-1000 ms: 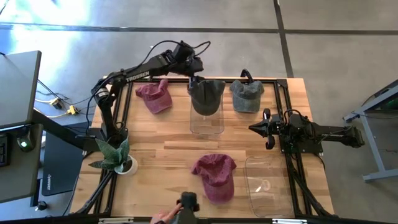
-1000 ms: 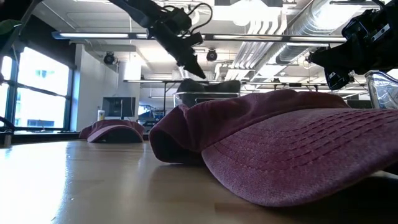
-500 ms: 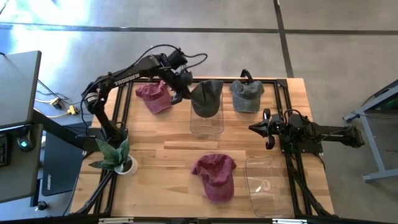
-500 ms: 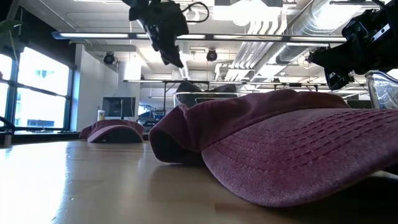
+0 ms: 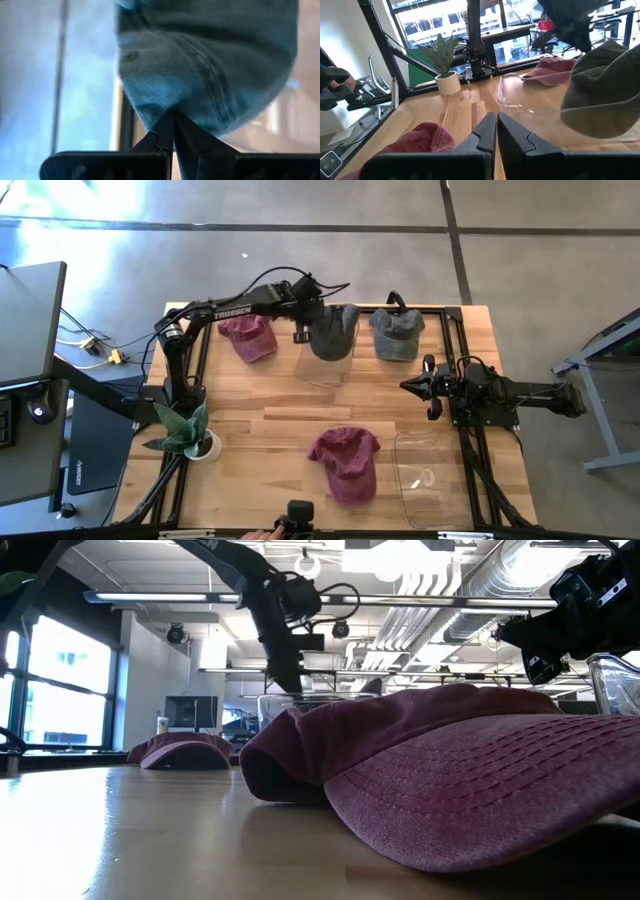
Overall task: Pick & Place hat
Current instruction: Put the bottom black cap into the top transparent bin, then adjust the top transparent bin
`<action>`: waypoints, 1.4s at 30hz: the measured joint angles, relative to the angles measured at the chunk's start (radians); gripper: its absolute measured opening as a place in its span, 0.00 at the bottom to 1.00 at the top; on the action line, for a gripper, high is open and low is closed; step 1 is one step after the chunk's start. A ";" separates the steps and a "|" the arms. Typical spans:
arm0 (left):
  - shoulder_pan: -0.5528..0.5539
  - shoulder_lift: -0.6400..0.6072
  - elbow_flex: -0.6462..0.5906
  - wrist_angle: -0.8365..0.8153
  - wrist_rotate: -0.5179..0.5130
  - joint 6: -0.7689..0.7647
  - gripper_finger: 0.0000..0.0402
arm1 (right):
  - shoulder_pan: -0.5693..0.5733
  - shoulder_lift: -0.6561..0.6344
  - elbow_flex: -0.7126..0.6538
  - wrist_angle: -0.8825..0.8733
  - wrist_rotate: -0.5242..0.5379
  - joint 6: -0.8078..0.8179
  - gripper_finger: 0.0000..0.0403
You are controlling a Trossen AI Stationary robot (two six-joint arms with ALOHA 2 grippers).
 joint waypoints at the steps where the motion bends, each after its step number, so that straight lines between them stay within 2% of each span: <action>1: -0.001 0.000 0.001 0.016 -0.002 -0.001 0.02 | 0.000 0.000 0.000 0.000 0.000 0.000 0.03; 5: -0.018 -0.004 0.001 -0.003 -0.018 -0.018 0.02 | 0.000 0.000 0.000 0.000 0.000 0.000 0.03; 10: -0.067 -0.079 0.008 -0.136 -0.037 -0.125 0.02 | 0.000 0.000 0.000 0.000 0.000 0.000 0.03; 17: -0.167 -0.236 0.017 -0.323 0.133 -0.341 0.02 | 0.000 0.000 0.000 0.000 0.000 0.000 0.03; 20: -0.194 -0.266 0.009 -0.386 0.141 -0.416 0.01 | 0.000 0.000 0.000 0.000 0.000 0.000 0.03; 22: -0.180 -0.270 -0.039 -0.449 0.121 -0.471 0.00 | 0.000 0.000 0.000 0.000 0.000 0.000 0.03; 27: -0.142 -0.270 -0.241 -0.404 0.115 -0.632 0.00 | 0.000 0.001 0.000 0.000 0.000 0.000 0.03; 32: -0.194 -0.268 -0.436 -0.127 0.134 -0.735 0.00 | 0.000 0.001 0.000 0.000 0.000 0.000 0.03; 38: -0.311 -0.268 -0.481 0.073 0.172 -0.801 0.00 | 0.000 0.000 0.000 0.000 0.000 0.000 0.03; 42: -0.395 -0.268 -0.481 0.200 0.132 -0.816 0.00 | 0.000 0.000 0.000 0.000 0.000 0.000 0.03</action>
